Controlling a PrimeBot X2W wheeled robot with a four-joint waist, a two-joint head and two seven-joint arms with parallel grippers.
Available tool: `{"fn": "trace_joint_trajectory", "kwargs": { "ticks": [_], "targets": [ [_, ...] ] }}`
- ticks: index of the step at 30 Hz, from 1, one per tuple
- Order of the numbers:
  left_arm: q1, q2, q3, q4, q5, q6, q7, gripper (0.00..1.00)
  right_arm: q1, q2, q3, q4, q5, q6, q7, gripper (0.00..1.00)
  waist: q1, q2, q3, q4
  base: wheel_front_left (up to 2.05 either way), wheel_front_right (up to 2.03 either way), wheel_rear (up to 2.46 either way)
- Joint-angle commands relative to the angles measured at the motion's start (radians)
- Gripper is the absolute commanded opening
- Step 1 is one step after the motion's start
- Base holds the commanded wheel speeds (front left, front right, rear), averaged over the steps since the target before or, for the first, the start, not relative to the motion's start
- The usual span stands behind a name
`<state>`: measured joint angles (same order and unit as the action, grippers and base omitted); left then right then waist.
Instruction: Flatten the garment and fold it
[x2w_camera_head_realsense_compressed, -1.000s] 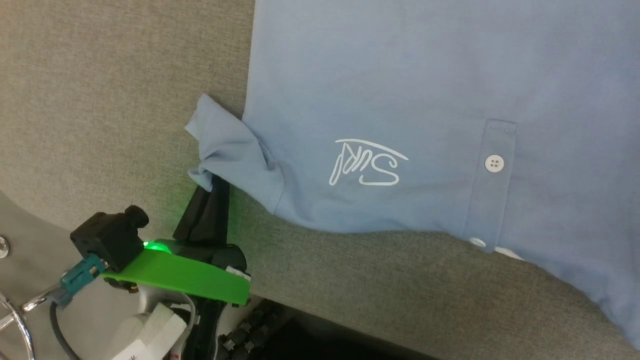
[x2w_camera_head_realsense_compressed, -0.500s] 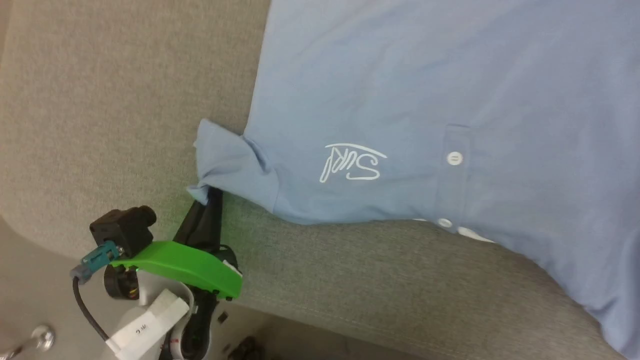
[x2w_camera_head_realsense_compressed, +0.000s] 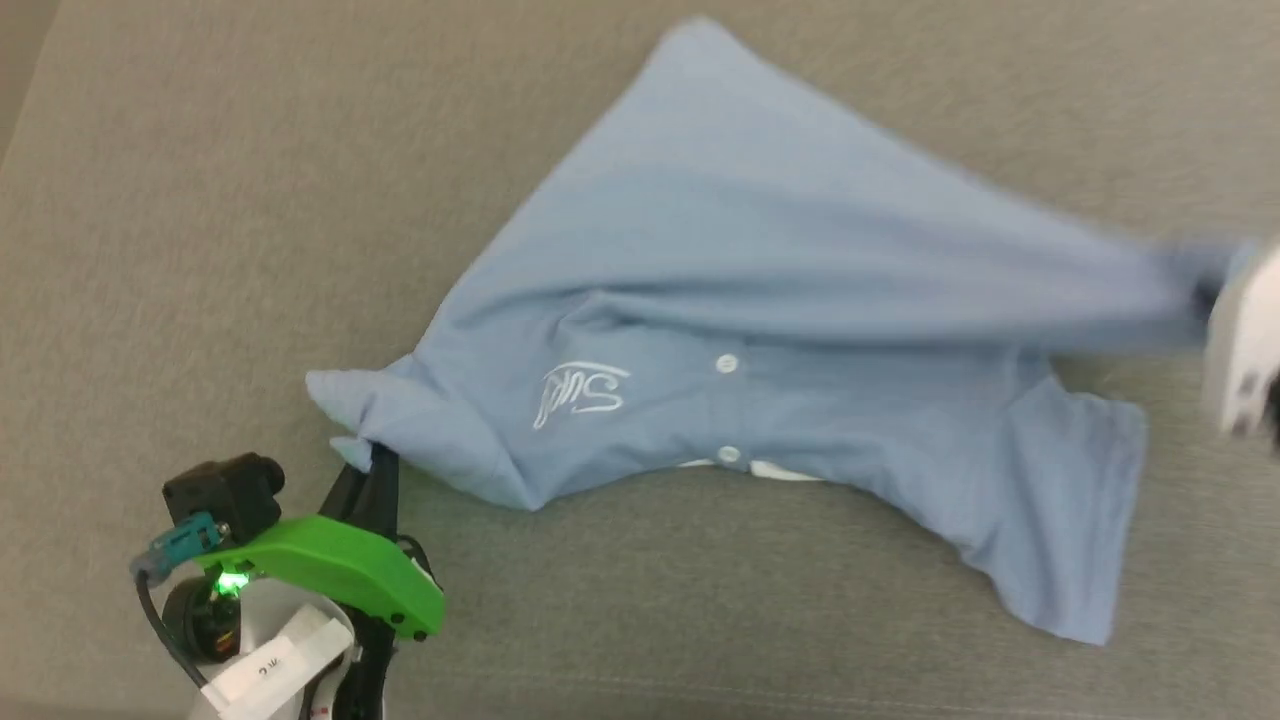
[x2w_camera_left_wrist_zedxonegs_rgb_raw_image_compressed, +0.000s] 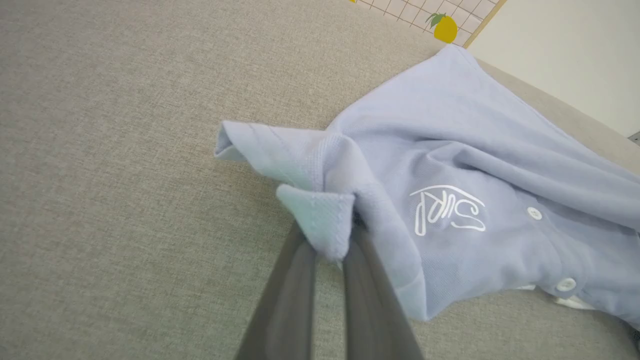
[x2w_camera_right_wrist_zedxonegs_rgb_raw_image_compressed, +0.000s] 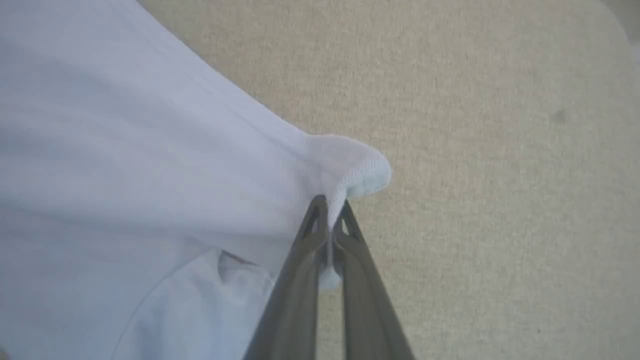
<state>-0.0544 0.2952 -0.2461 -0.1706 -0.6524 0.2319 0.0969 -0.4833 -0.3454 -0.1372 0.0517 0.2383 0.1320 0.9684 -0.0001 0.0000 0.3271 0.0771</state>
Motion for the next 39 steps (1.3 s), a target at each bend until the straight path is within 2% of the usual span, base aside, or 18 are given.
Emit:
{"fn": "trace_joint_trajectory", "kwargs": {
  "ticks": [1, 6, 11, 17, 18, 19, 24, 30, 34, 39],
  "targets": [
    [0.011, 0.007, -0.001, 0.001, 0.005, 0.010, 0.004, 0.00, 0.056, 0.023, -0.008, -0.022, 0.012, -0.001, 0.000, 0.00, 0.0001, 0.0000, -0.119, -0.108, 0.00, 0.00, 0.00],
    [0.008, 0.004, -0.009, 0.021, 0.001, 0.010, 0.012, 0.00, 0.255, 0.110, -0.016, -0.037, 0.025, -0.001, -0.024, 0.00, 0.0001, 0.0000, -0.146, -0.105, 0.00, 0.00, 0.00],
    [0.011, 0.001, -0.008, 0.046, -0.005, 0.013, 0.011, 0.00, 0.372, 0.219, -0.020, 0.014, 0.035, -0.001, -0.055, 0.00, 0.0001, 0.0000, -0.162, -0.102, 0.00, 0.00, 0.00],
    [0.020, -0.009, -0.007, 0.070, -0.017, 0.013, 0.001, 0.00, 0.414, 0.270, -0.044, 0.074, 0.050, -0.001, -0.118, 0.00, 0.0001, 0.0000, -0.179, -0.096, 0.00, 0.00, 0.00],
    [0.022, -0.009, -0.006, 0.073, -0.019, 0.013, 0.000, 0.00, 0.408, 0.276, -0.054, 0.071, 0.064, -0.001, -0.145, 0.24, 0.0001, 0.0000, -0.183, -0.096, 0.00, 0.00, 0.00],
    [0.025, -0.009, -0.005, 0.076, -0.021, 0.013, -0.001, 0.00, 0.403, 0.278, -0.056, 0.065, 0.071, -0.001, -0.168, 1.00, 0.0001, 0.0000, -0.186, -0.097, 0.00, 0.00, 0.00],
    [0.039, -0.007, 0.002, 0.081, -0.027, 0.018, -0.006, 0.00, 0.352, 0.282, -0.074, 0.000, 0.137, -0.001, -0.354, 1.00, 0.0001, 0.0000, -0.204, -0.108, 0.00, 0.00, 0.00],
    [0.044, -0.002, 0.010, 0.066, -0.027, 0.029, -0.007, 0.00, 0.264, 0.243, -0.014, -0.036, 0.158, -0.001, -0.590, 1.00, 0.0001, 0.0000, -0.199, -0.118, 0.00, 0.00, 0.00],
    [0.034, 0.006, 0.014, 0.047, -0.024, 0.032, -0.005, 0.00, 0.165, 0.228, 0.023, 0.021, 0.147, -0.001, -0.673, 1.00, 0.0001, 0.0000, -0.164, -0.108, 0.00, 0.00, 0.00],
    [-0.020, 0.009, -0.007, 0.015, -0.013, 0.019, 0.007, 0.00, -0.018, 0.194, 0.078, 0.141, 0.105, -0.001, -0.682, 1.00, 0.0001, 0.0000, -0.078, -0.045, 0.00, 0.00, 0.00]
  ]
}}
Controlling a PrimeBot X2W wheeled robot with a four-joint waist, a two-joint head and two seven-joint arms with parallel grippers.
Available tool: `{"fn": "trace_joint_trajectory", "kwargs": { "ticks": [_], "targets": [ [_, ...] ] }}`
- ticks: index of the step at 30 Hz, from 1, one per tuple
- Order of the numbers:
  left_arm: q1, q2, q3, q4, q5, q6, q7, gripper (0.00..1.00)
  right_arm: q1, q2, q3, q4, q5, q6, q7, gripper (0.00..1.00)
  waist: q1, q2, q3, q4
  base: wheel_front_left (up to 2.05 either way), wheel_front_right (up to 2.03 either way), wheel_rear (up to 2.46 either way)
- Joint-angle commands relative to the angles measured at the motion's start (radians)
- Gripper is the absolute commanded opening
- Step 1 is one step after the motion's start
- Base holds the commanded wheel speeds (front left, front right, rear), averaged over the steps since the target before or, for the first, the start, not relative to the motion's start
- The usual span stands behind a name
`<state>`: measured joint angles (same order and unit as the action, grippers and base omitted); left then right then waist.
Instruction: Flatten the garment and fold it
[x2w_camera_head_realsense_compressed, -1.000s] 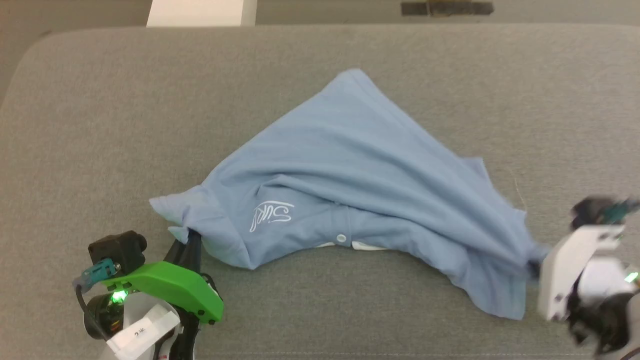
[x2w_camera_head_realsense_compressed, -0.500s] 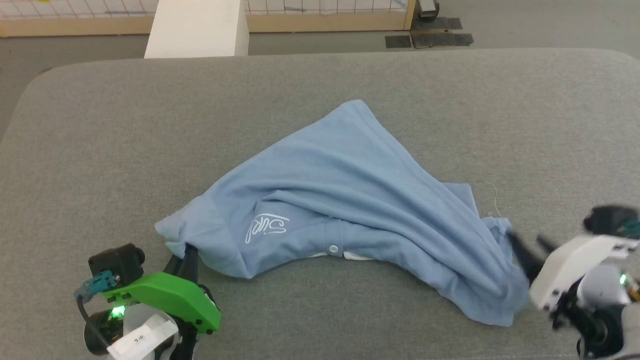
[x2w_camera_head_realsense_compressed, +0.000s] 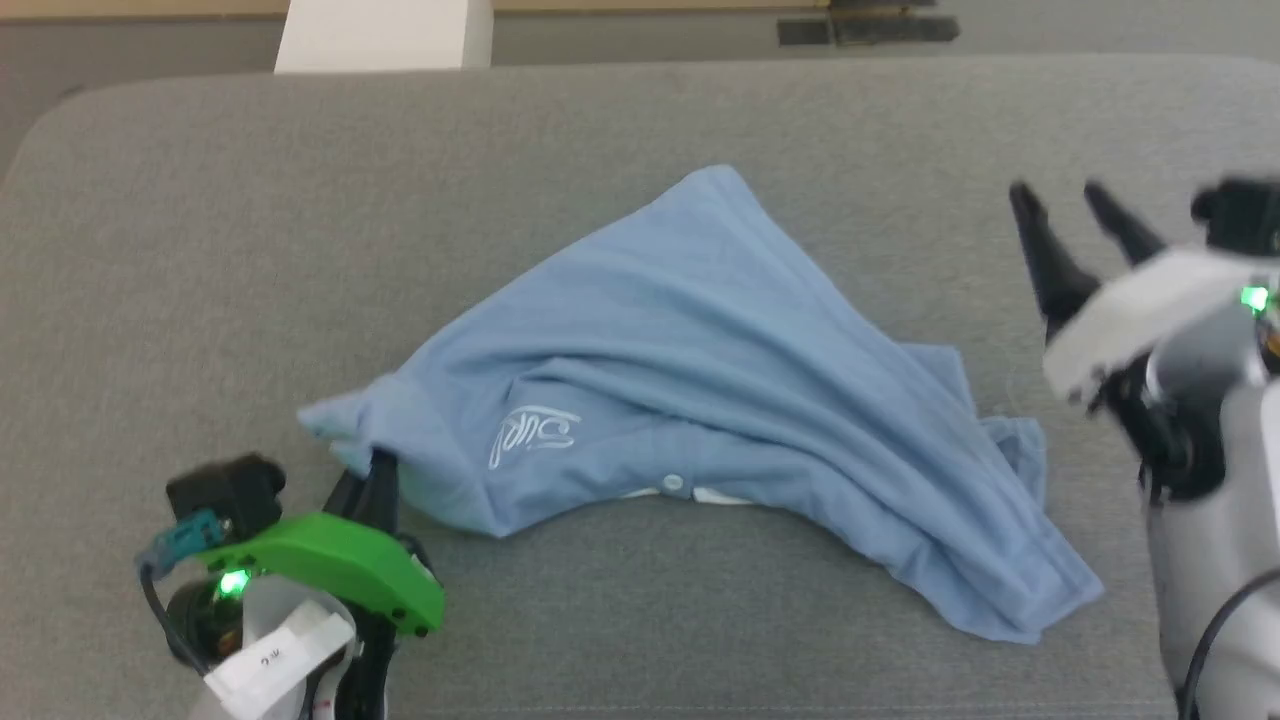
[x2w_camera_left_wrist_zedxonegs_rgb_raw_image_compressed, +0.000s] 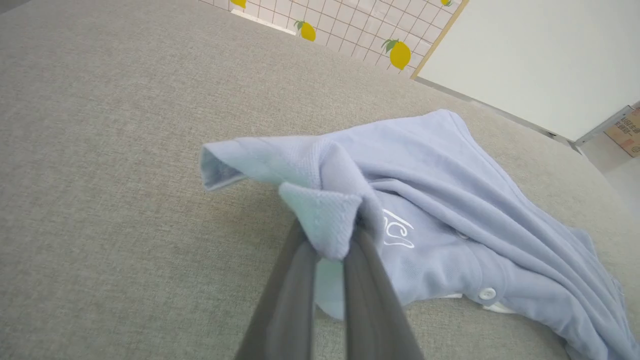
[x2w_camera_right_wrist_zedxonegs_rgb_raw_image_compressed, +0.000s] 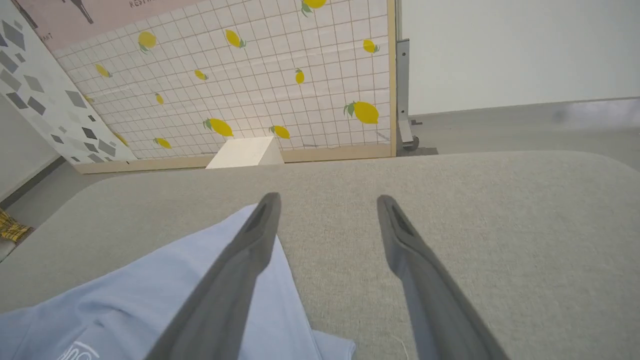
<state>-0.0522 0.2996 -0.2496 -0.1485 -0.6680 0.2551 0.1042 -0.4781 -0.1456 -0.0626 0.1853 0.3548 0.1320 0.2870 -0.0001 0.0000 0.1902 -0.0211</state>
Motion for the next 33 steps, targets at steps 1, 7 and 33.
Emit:
{"fn": "trace_joint_trajectory", "kwargs": {
  "ticks": [1, 7, 33],
  "targets": [
    [-0.034, 0.002, -0.007, -0.012, 0.004, -0.007, 0.000, 0.00, -0.056, -0.013, 0.013, 0.029, -0.024, -0.001, 0.005, 1.00, 0.0001, 0.0000, 0.077, 0.070, 0.00, 0.00, 0.00],
    [-0.103, -0.027, -0.033, -0.020, 0.004, -0.029, -0.013, 0.00, -0.280, -0.064, 0.132, 0.162, -0.088, -0.001, 0.105, 1.00, 0.0001, 0.0000, 0.191, 0.186, 0.00, 0.00, 0.00],
    [-0.236, -0.121, -0.136, 0.097, -0.013, -0.138, -0.081, 0.00, -0.700, -0.079, 0.403, 0.587, -0.302, -0.001, 0.715, 0.28, 0.0001, 0.0000, 0.399, 0.354, 0.00, 0.00, 0.00]
  ]
}}
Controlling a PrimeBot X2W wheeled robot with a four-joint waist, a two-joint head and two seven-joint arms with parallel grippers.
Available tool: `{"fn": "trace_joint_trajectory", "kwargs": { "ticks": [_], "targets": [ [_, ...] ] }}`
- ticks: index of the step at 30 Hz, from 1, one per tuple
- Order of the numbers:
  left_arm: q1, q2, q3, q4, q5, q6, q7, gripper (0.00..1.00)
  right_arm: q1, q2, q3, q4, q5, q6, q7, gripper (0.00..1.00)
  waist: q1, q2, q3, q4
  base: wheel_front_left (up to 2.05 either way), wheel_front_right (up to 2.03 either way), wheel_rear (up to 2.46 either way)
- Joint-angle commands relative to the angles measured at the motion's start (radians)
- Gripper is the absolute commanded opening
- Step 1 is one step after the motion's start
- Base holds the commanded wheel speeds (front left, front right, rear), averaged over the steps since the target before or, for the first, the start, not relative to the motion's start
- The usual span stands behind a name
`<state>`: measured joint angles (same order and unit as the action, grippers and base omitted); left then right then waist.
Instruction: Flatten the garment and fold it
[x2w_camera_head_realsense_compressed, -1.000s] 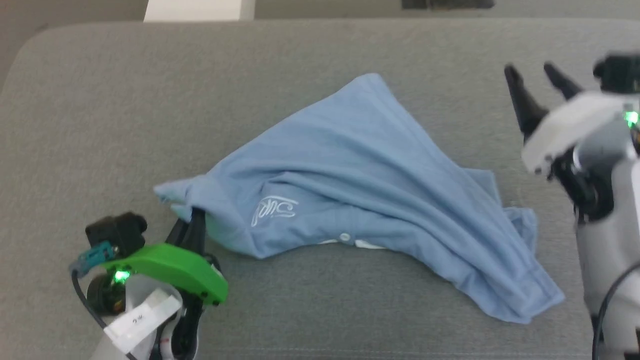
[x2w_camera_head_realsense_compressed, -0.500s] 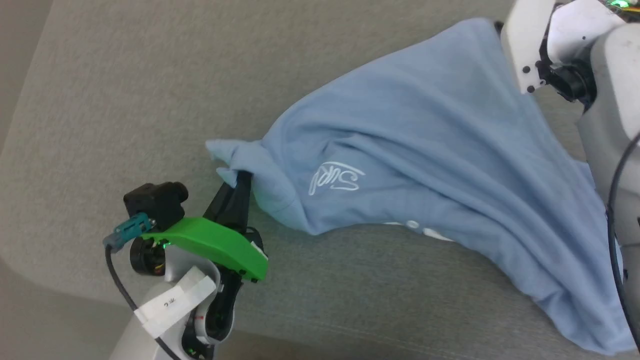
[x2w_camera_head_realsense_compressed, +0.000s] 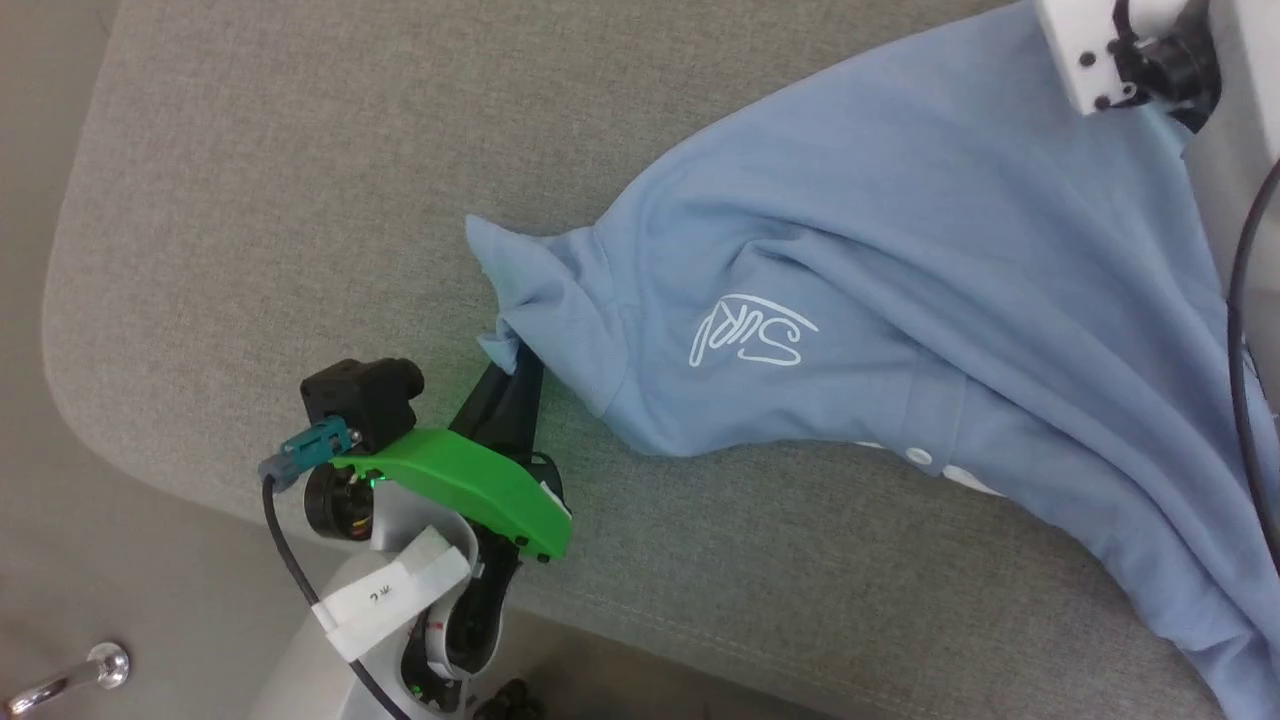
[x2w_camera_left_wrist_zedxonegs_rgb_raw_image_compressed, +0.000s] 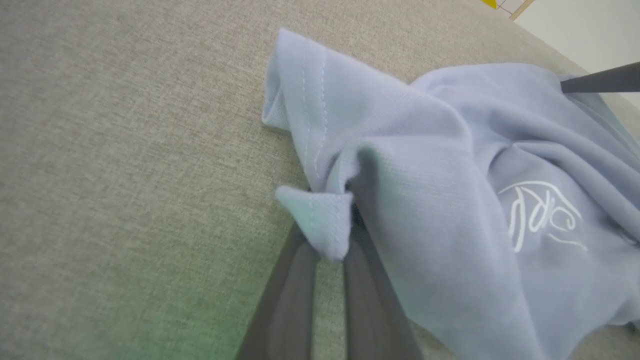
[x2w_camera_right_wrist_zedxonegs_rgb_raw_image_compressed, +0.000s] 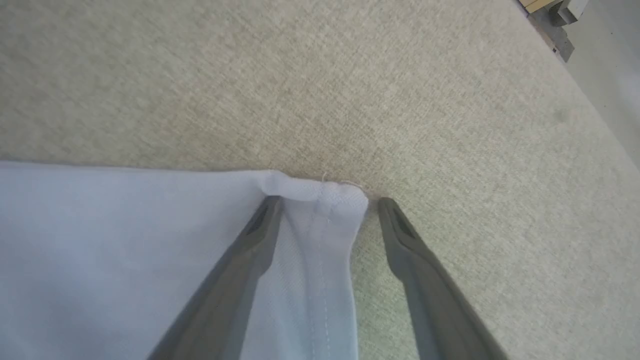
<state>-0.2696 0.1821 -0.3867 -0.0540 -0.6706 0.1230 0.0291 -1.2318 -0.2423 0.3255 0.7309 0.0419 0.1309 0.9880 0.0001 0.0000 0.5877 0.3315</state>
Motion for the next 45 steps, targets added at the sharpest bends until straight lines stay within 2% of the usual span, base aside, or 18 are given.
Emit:
{"fn": "trace_joint_trajectory", "kwargs": {
  "ticks": [1, 4, 8, 15, 19, 24, 31, 36, 40, 45],
  "targets": [
    [-0.018, -0.002, 0.001, 0.006, -0.011, -0.005, -0.006, 0.00, 0.052, 0.017, 0.021, 0.039, 0.016, 0.000, 0.021, 0.00, -0.0001, 0.0000, -0.003, -0.003, 0.00, 0.00, 0.00],
    [-0.014, 0.005, 0.004, 0.013, -0.010, -0.003, -0.005, 0.00, 0.049, 0.017, 0.018, 0.027, 0.036, 0.000, 0.023, 0.00, -0.0001, 0.0000, -0.023, -0.020, 0.00, 0.00, 0.00],
    [-0.007, 0.019, 0.011, 0.022, -0.009, 0.003, -0.004, 0.00, 0.052, 0.024, -0.004, 0.002, 0.058, 0.000, -0.027, 0.00, -0.0001, 0.0000, -0.076, -0.059, 0.00, 0.00, 0.00],
    [0.028, 0.050, 0.020, 0.031, -0.006, 0.023, 0.014, 0.00, 0.087, 0.041, -0.074, -0.064, 0.138, 0.000, -0.187, 0.00, -0.0001, 0.0000, -0.219, -0.147, 0.00, 0.00, 0.00],
    [0.057, 0.068, 0.032, 0.031, -0.009, 0.042, 0.024, 0.00, 0.160, 0.022, -0.104, -0.139, 0.203, 0.000, -0.278, 0.00, -0.0001, 0.0000, -0.309, -0.205, 0.00, 0.00, 0.00],
    [0.099, 0.088, 0.050, 0.026, -0.017, 0.068, 0.038, 0.00, 0.340, -0.022, -0.191, -0.269, 0.291, 0.000, -0.344, 0.00, -0.0001, 0.0000, -0.396, -0.269, 0.00, 0.00, 0.00],
    [0.173, 0.095, 0.067, 0.009, -0.030, 0.103, 0.038, 0.00, 0.710, -0.024, -0.315, -0.487, 0.388, 0.000, -0.329, 0.00, -0.0001, 0.0000, -0.471, -0.337, 0.00, 0.00, 0.00],
    [0.210, 0.091, 0.071, 0.005, -0.046, 0.111, 0.035, 0.00, 0.949, 0.061, -0.418, -0.609, 0.452, 0.000, -0.282, 0.00, -0.0001, 0.0000, -0.504, -0.368, 0.00, 0.00, 0.00],
    [0.235, 0.080, 0.076, 0.013, -0.066, 0.107, 0.025, 0.00, 1.079, 0.107, -0.455, -0.649, 0.491, 0.000, -0.219, 0.00, -0.0001, 0.0000, -0.525, -0.380, 0.00, 0.00, 0.00],
    [0.228, 0.077, 0.089, 0.028, -0.098, 0.084, 0.022, 0.00, 1.121, 0.142, -0.473, -0.690, 0.539, 0.000, -0.183, 0.00, -0.0001, 0.0000, -0.543, -0.387, 0.00, 0.00, 0.00]
  ]
}}
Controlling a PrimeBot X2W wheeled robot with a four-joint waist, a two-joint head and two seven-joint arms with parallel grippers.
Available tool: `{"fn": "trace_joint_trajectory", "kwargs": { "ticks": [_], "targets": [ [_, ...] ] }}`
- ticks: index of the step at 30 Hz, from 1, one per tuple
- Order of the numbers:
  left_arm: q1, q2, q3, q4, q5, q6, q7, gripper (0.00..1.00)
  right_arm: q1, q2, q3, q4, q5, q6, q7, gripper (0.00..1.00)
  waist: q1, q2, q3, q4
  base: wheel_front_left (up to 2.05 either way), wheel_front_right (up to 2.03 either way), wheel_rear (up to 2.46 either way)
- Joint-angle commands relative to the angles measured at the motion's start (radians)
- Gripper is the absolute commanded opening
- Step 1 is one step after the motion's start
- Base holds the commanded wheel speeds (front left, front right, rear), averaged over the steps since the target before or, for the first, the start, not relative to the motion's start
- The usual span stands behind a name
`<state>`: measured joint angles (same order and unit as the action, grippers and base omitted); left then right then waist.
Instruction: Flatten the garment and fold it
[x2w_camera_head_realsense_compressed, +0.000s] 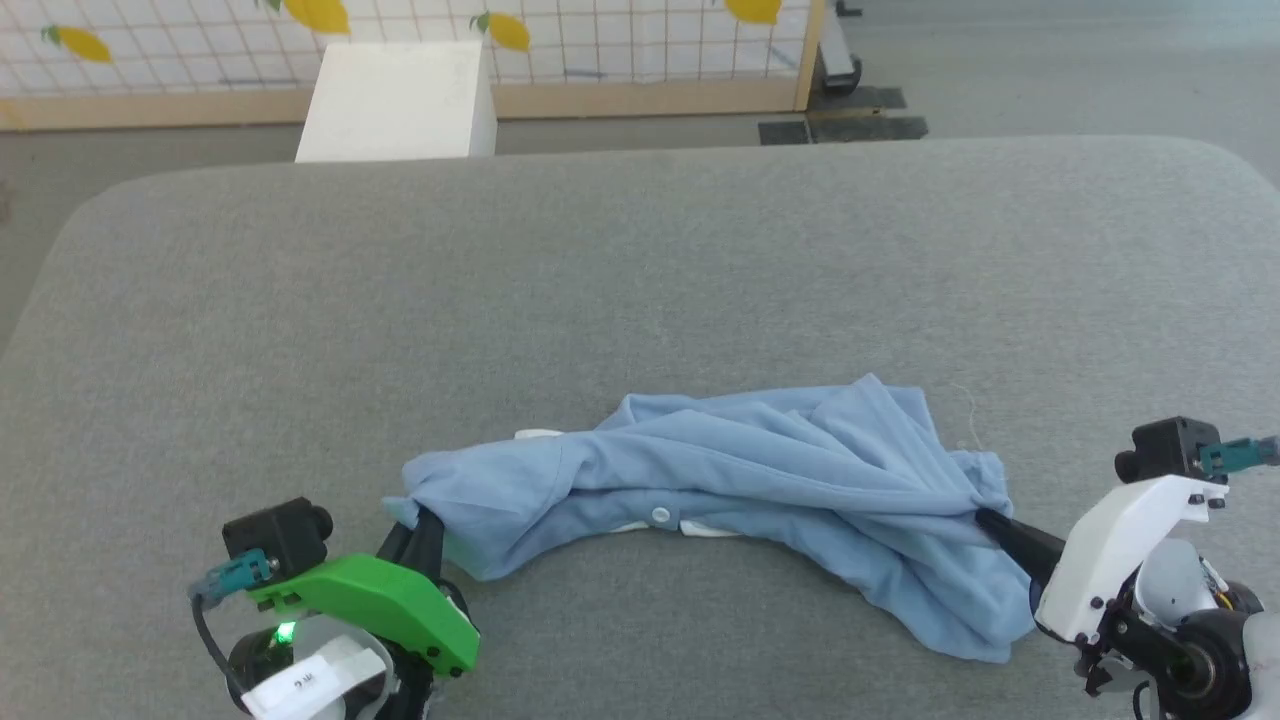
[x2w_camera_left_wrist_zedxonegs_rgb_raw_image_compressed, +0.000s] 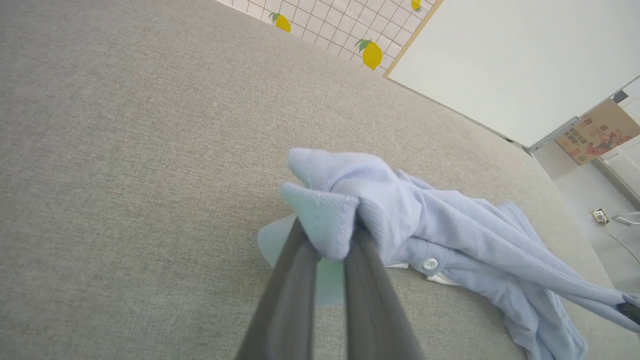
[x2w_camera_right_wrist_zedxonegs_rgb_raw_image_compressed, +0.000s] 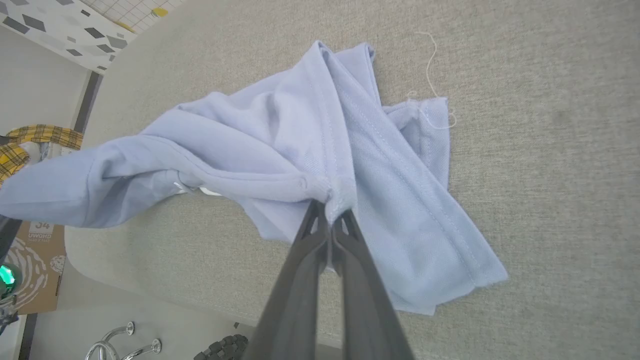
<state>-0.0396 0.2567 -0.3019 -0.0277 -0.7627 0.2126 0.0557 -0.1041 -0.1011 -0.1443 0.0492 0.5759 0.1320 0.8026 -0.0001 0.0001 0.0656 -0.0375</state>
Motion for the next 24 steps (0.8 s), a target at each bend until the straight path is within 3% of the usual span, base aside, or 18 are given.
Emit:
{"fn": "trace_joint_trajectory", "kwargs": {
  "ticks": [1, 5, 11, 18, 24],
  "targets": [
    [-0.012, 0.005, 0.008, 0.004, -0.011, -0.012, -0.003, 0.00, -0.016, 0.003, -0.001, -0.016, 0.008, -0.001, 0.010, 0.00, 0.0001, -0.0001, -0.023, -0.019, 0.00, 0.00, 0.00],
    [-0.090, 0.013, 0.036, -0.002, -0.056, -0.064, 0.005, 0.00, -0.109, -0.010, 0.010, -0.041, 0.026, -0.001, 0.048, 0.00, 0.0001, -0.0001, -0.029, -0.019, 0.00, 0.00, 0.00],
    [-0.327, 0.076, 0.065, 0.022, -0.060, -0.129, 0.056, 0.00, -0.340, -0.073, 0.011, -0.045, 0.028, -0.001, 0.126, 0.00, 0.0001, -0.0001, -0.028, -0.003, 0.00, 0.00, 0.00],
    [-0.696, 0.103, 0.066, 0.119, -0.035, -0.185, 0.106, 0.00, -0.638, -0.118, -0.024, -0.017, -0.015, -0.001, 0.195, 0.00, 0.0001, -0.0001, -0.020, 0.021, 0.00, 0.00, 0.00],
    [-0.945, 0.127, 0.055, 0.219, 0.008, -0.212, 0.133, 0.00, -0.799, -0.125, -0.036, 0.015, -0.048, -0.001, 0.221, 0.00, 0.0001, -0.0001, -0.016, 0.015, 0.00, 0.00, 0.00]
  ]
}}
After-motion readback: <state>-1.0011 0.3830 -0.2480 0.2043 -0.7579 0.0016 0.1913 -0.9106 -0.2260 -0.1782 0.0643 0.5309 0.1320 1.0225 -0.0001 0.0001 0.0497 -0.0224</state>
